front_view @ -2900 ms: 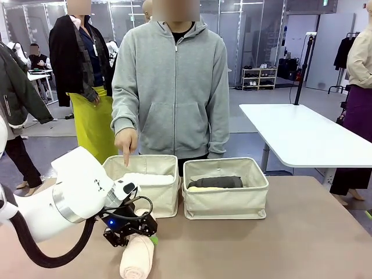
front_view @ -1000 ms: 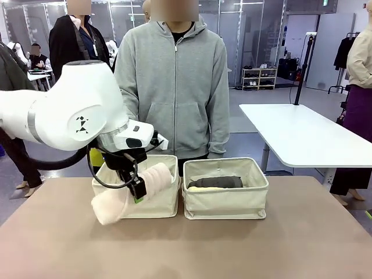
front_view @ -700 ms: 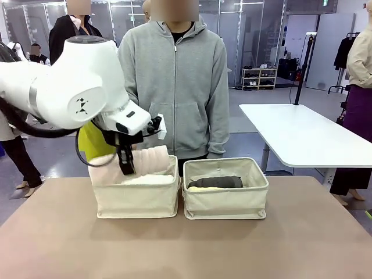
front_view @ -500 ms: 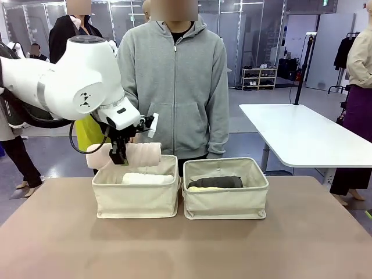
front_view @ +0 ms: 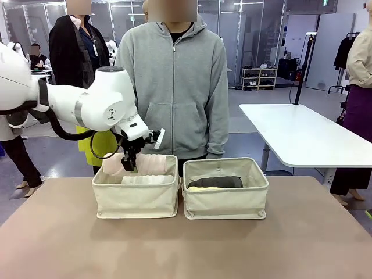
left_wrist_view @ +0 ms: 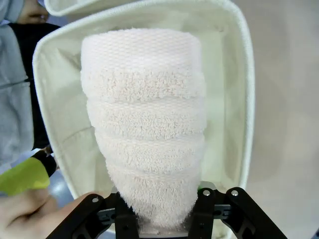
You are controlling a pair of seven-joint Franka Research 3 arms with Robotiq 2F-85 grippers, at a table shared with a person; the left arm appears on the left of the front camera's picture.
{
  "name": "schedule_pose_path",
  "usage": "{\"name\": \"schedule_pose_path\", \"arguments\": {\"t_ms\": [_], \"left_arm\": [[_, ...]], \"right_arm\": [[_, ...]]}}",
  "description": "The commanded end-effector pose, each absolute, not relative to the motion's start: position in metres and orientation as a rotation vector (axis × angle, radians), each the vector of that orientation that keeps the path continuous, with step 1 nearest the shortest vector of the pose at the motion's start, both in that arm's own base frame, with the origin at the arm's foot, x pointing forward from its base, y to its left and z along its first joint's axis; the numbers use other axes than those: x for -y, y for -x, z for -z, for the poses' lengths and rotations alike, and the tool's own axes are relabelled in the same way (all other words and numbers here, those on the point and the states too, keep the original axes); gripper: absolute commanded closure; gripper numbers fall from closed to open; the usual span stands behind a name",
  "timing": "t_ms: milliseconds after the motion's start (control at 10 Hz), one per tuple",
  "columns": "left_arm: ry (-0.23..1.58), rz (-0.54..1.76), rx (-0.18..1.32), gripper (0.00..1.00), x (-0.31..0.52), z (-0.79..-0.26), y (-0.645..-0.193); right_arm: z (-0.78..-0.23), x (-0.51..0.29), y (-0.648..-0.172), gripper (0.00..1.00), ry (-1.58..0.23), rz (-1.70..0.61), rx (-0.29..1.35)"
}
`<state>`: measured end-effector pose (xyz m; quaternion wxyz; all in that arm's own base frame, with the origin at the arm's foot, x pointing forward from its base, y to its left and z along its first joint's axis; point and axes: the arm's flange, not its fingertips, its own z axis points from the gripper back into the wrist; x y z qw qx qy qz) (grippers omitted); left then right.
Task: Divide the towels into two baskets.
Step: Pick up one hotel-folded towel from the bottom of the table and place it in the Fabric basket indicated by the person.
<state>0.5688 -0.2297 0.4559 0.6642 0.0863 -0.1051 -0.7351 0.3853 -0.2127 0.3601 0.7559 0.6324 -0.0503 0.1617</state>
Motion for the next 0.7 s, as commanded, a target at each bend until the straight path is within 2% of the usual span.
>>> {"name": "schedule_pose_path", "arguments": {"t_ms": [0, 100, 200, 300, 600], "left_arm": [[-0.179, 1.626, 0.219, 0.49, 0.231, -0.450, -0.582], [-0.174, 1.614, 0.203, 0.38, 0.231, -0.446, -0.585], [-0.168, 1.609, 0.200, 0.13, 0.230, -0.444, -0.585], [-0.168, 1.604, 0.201, 0.01, 0.229, -0.445, -0.583], [-0.186, 1.573, 0.217, 0.00, 0.225, -0.450, -0.570]], "right_arm": [[-0.361, 0.210, -0.383, 0.20, -1.370, -0.364, 0.123], [-0.361, 0.210, -0.383, 0.20, -1.370, -0.364, 0.123], [-0.361, 0.210, -0.383, 0.20, -1.370, -0.364, 0.123], [-0.361, 0.210, -0.383, 0.20, -1.370, -0.364, 0.123], [-0.361, 0.210, -0.383, 0.20, -1.370, -0.364, 0.123]]}}
